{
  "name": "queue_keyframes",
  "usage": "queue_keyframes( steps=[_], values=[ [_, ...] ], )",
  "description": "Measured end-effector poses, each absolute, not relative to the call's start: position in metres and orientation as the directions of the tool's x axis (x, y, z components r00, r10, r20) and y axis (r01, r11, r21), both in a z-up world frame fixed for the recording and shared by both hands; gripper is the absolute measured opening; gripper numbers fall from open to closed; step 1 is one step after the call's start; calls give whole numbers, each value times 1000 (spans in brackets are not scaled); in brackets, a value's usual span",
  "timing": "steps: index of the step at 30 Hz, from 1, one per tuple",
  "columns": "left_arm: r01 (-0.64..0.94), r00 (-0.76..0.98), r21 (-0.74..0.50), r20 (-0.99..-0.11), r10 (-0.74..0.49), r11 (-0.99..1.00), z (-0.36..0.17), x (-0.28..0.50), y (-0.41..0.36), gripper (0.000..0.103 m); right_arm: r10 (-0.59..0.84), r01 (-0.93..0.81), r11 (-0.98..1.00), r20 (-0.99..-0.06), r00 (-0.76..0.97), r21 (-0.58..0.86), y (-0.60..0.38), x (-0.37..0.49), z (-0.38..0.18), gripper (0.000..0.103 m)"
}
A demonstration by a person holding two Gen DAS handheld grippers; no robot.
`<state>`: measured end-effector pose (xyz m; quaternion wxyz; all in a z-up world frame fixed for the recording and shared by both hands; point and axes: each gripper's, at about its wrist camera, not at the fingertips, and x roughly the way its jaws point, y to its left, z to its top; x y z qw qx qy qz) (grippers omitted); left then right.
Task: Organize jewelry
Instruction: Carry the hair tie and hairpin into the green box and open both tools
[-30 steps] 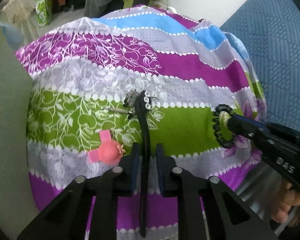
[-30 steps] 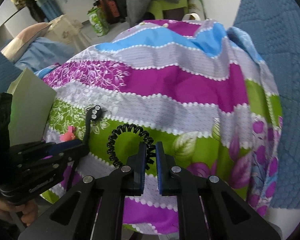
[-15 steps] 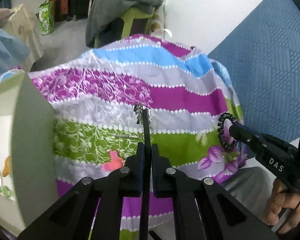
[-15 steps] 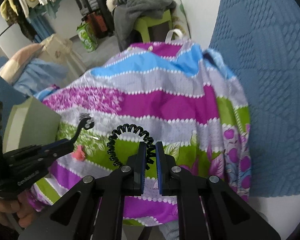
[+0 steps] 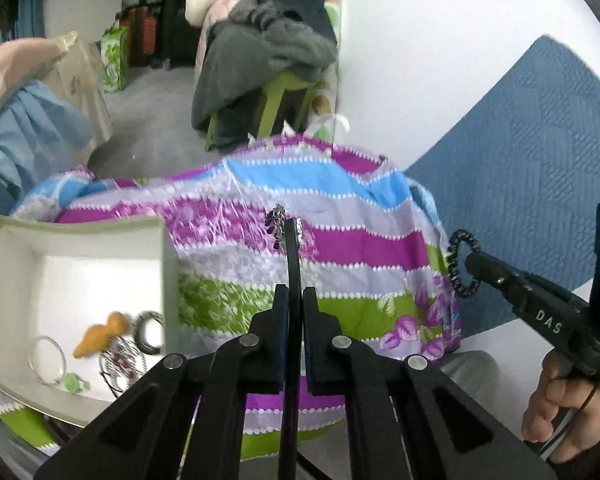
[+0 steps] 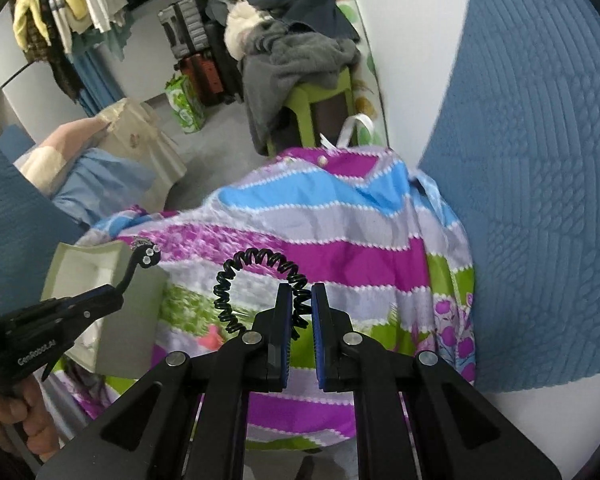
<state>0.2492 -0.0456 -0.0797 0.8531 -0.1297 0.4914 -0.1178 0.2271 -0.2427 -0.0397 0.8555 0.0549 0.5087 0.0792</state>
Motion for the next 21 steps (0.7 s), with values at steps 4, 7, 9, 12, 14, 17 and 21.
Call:
queue_keyframes(
  steps=[4,7,9,12,14,17,21],
  values=[
    [67,520,-323,-796,-310,944,-64,244,-26,5,217,-127,976,-850,481,177,-215,224,-27,7],
    [46,539,-326,-788,-299,944,-58,239,-4,5,248,-160,968,-843,476,195,-193,223,-23,7],
    [33,543,-325,-788,-290,945,-57,236,9,5,267,-187,962,-842,469,201,-175,223,-23,7],
    [13,546,-324,-790,-278,946,-60,232,31,5,300,-236,948,-842,449,211,-146,225,-24,7],
    [-9,545,-326,-794,-268,945,-64,228,48,5,311,-264,941,-844,438,210,-129,227,-27,7],
    [-41,540,-327,-802,-254,944,-72,224,72,5,342,-305,925,-844,413,226,-96,230,-33,7],
    [-76,530,-316,-816,-230,946,-85,222,100,5,374,-346,905,-848,376,246,-60,231,-46,7]
  ],
)
